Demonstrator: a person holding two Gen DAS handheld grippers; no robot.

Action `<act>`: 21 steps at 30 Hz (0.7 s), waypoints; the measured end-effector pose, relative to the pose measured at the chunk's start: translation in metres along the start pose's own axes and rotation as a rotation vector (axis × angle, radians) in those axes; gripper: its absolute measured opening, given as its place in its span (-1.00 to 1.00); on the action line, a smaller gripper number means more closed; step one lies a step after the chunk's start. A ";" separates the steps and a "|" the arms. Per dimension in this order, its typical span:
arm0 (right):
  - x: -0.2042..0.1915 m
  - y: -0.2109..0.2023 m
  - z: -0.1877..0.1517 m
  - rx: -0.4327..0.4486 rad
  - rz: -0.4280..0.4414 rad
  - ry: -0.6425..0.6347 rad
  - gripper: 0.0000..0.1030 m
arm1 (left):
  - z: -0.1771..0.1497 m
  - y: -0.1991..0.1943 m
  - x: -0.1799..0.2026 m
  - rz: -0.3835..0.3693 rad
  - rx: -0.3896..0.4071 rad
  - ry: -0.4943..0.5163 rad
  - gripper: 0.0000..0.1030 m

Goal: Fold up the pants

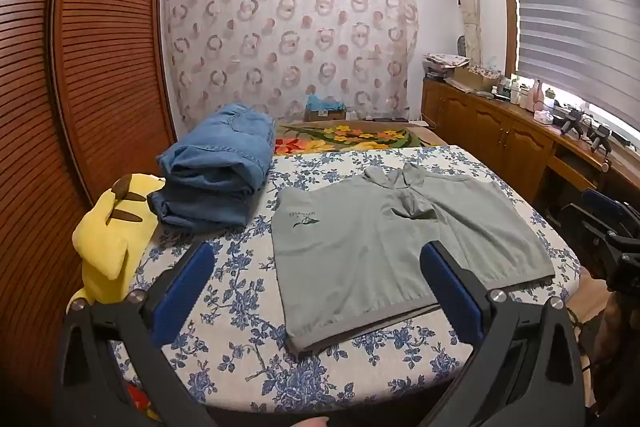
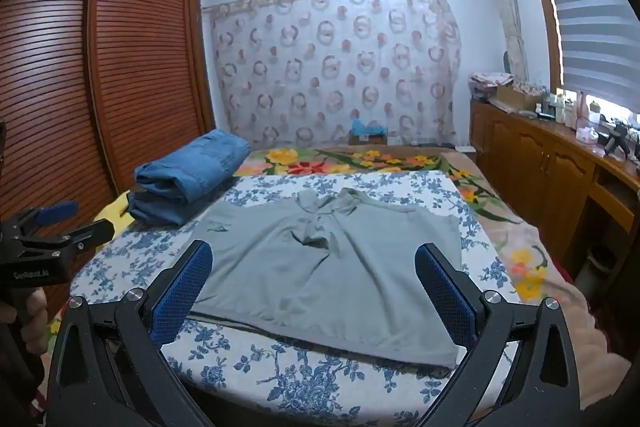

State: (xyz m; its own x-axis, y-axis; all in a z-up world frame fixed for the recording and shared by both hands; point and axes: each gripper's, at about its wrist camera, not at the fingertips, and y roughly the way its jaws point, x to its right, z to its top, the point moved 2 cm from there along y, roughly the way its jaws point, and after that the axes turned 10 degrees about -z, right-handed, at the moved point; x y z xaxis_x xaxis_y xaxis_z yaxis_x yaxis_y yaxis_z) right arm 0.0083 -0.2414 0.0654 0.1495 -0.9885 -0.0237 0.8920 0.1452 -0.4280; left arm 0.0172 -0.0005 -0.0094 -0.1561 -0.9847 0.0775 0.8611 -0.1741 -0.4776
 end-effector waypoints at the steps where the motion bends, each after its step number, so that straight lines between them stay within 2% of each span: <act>1: 0.000 0.001 0.000 -0.009 0.001 0.002 1.00 | 0.000 0.000 -0.001 -0.002 0.000 -0.012 1.00; 21: 0.000 0.001 0.000 -0.003 0.002 0.004 1.00 | 0.000 -0.001 -0.001 -0.004 0.002 -0.016 1.00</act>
State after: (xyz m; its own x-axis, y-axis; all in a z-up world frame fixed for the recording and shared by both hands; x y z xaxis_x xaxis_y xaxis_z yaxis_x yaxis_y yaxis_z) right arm 0.0088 -0.2410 0.0654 0.1491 -0.9884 -0.0283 0.8907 0.1466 -0.4303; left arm 0.0169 0.0003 -0.0093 -0.1516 -0.9840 0.0934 0.8617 -0.1779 -0.4752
